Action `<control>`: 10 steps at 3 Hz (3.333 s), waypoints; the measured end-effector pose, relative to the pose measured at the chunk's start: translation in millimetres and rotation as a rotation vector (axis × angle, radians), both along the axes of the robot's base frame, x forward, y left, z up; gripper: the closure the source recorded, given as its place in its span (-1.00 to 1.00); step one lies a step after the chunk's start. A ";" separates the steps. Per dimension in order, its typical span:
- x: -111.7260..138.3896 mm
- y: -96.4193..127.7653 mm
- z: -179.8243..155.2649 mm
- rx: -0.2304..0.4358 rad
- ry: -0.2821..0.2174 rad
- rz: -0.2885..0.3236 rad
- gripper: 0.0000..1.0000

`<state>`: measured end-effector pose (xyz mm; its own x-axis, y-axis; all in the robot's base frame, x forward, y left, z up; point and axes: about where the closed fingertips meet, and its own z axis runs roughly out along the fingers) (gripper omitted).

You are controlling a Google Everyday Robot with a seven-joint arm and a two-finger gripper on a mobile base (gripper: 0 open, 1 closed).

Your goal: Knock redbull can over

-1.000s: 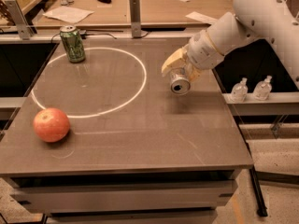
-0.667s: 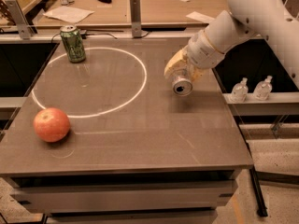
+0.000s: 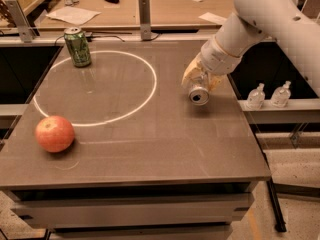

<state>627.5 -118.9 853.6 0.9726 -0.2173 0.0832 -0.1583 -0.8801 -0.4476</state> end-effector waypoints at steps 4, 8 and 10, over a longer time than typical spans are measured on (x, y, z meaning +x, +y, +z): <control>0.1 -11.9 -12.6 -0.110 0.005 -0.084 0.19; -0.8 -11.3 -8.9 -0.079 0.009 -0.118 -1.00; -3.5 -9.0 15.1 0.273 0.187 -0.210 -1.00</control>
Offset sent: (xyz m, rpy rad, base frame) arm -0.0045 -0.0174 -0.0163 -0.1811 0.0435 -0.0448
